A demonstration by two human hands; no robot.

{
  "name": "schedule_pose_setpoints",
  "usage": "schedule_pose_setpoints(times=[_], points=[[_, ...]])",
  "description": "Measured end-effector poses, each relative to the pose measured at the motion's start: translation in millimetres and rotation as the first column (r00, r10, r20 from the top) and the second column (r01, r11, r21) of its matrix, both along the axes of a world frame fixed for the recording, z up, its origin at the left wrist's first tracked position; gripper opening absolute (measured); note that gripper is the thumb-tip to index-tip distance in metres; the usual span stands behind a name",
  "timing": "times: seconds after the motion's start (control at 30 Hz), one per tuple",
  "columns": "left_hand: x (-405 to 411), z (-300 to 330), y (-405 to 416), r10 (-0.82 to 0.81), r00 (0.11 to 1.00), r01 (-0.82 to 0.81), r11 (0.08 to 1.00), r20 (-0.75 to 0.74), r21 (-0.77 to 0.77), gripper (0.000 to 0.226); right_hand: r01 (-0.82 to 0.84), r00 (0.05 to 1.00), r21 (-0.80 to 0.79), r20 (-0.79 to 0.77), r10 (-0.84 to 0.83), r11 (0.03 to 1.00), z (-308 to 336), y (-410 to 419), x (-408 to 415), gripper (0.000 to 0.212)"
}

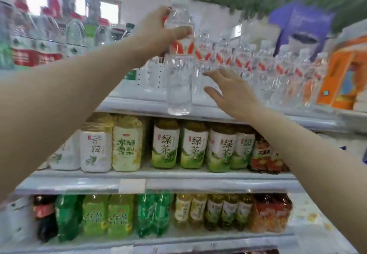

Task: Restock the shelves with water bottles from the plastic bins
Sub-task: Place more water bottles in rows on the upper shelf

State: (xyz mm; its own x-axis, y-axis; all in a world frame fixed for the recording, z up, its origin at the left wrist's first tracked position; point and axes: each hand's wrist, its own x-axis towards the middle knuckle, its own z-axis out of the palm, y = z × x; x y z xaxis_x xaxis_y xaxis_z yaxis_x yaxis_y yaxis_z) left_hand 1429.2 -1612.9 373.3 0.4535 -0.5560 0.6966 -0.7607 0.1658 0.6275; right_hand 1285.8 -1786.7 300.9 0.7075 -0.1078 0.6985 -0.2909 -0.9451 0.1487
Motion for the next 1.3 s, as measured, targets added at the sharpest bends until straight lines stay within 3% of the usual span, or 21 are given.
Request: schedule_pose_setpoints(times=[0.4,0.63,0.93,1.13,1.3], points=[[70.1,32.0,-73.4,0.211,0.977,-0.212,0.977,0.037,0.011,0.07,0.088,0.984,-0.101,0.162,-0.071,0.991,127.5,-78.2,78.2,0.047],[91.0,18.8,-105.4,0.237,0.971,-0.235,0.968,-0.02,0.088,0.074,0.081,0.994,-0.11,0.082,-0.072,0.991,130.1,-104.5,121.8,0.047],[88.4,-1.0,-113.8,0.196,0.98,-0.194,0.98,-0.028,0.049,0.065,0.04,0.979,-0.137,0.204,-0.011,0.99,117.6,-127.6,135.5,0.049],[95.2,-61.9,-98.8,0.218,0.976,-0.203,0.914,-0.005,0.353,0.052,0.02,0.969,-0.165,0.246,0.021,0.986,112.8,-134.4,139.7,0.048],[103.0,-70.7,-110.4,0.275,0.961,-0.239,0.884,-0.035,0.401,0.038,0.024,0.962,-0.174,0.271,0.024,0.984,110.4,-137.0,143.8,0.047]])
